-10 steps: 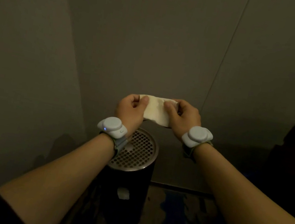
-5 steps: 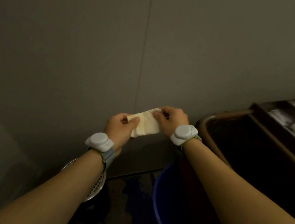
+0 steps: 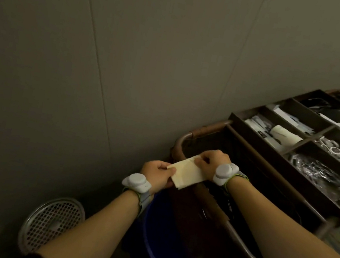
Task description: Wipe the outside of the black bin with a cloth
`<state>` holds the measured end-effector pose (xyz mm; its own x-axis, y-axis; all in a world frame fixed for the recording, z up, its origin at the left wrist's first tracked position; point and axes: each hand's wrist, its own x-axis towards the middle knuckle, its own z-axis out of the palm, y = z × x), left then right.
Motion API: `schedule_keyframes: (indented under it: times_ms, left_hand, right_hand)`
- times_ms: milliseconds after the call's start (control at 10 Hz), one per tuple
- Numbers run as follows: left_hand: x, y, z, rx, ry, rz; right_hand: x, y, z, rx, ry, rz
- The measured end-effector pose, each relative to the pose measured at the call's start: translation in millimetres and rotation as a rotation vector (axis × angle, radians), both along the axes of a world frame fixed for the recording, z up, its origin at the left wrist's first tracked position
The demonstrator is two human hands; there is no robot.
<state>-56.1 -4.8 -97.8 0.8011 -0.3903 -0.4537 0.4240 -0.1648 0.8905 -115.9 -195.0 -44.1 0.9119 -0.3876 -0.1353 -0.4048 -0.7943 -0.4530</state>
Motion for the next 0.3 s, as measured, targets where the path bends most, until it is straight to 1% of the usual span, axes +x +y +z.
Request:
schedule_keyframes:
  times_ms: [100,200,300]
  left_hand:
    - [-1,-11,-10,0.026,0.034,0.037]
    - [-2,-14,-13,0.079,0.034,0.032]
    - [0,-13,-7,0.132,-0.008,0.009]
  right_hand:
    - [2,-8,-11,-0.002,0.033,-0.017]
    - [4,-10,-13,-0.015,0.069,-0.036]
    - [5,-10,-3,-0.056,0.021,-0.062]
